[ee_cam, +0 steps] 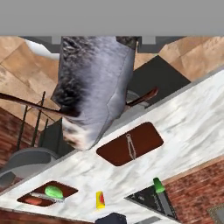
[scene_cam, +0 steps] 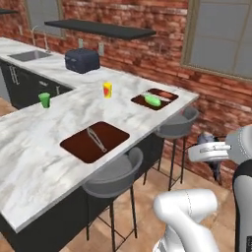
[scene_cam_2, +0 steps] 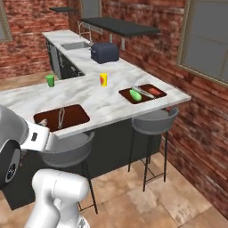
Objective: Gather the sweet potato and corn from the fridge and place them on a tray on the dining counter. Then gather the fish and steak from the fridge and place them on the other tray.
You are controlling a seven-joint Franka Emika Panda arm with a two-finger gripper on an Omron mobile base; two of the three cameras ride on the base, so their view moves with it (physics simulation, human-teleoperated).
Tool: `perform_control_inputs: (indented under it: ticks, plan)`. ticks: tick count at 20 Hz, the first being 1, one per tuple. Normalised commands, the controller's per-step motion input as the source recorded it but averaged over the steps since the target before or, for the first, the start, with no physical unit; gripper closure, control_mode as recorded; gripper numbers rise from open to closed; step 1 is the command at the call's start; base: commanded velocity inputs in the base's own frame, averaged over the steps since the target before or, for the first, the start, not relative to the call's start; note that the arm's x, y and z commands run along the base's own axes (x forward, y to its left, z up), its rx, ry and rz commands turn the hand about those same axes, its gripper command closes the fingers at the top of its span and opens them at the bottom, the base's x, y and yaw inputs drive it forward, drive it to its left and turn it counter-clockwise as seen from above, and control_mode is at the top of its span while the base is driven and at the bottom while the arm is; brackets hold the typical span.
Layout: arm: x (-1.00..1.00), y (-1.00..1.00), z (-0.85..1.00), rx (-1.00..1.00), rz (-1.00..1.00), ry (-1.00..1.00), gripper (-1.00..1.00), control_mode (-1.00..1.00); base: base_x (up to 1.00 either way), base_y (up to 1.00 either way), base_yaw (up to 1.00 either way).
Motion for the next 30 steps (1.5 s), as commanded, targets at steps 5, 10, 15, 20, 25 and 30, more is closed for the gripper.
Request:
perform_control_inputs:
  ticks: [5,10,15,20,25,30]
  plan:
    - [0.00,0.00,0.00,0.00,0.00,0.00,1.00,1.00,0.46,-0.43,0.44]
    - [0.00,0.00,0.00,0.00,0.00,0.00,1.00,1.00,0.55,-0.36,0.41]
    - [0.00,0.00,0.00,0.00,0.00,0.00,1.00,1.00,0.56,-0.34,0.40]
    - [0.00,0.00,0.00,0.00,0.00,0.00,1.00,1.00,0.68,-0.25,0.36]
    - [0.00,0.00,0.00,0.00,0.00,0.00,1.00,1.00,0.69,-0.19,0.32]
    - [0.35,0.00,0.00,0.00,0.08,0.05,1.00,-1.00,0.46,-0.02,0.14]
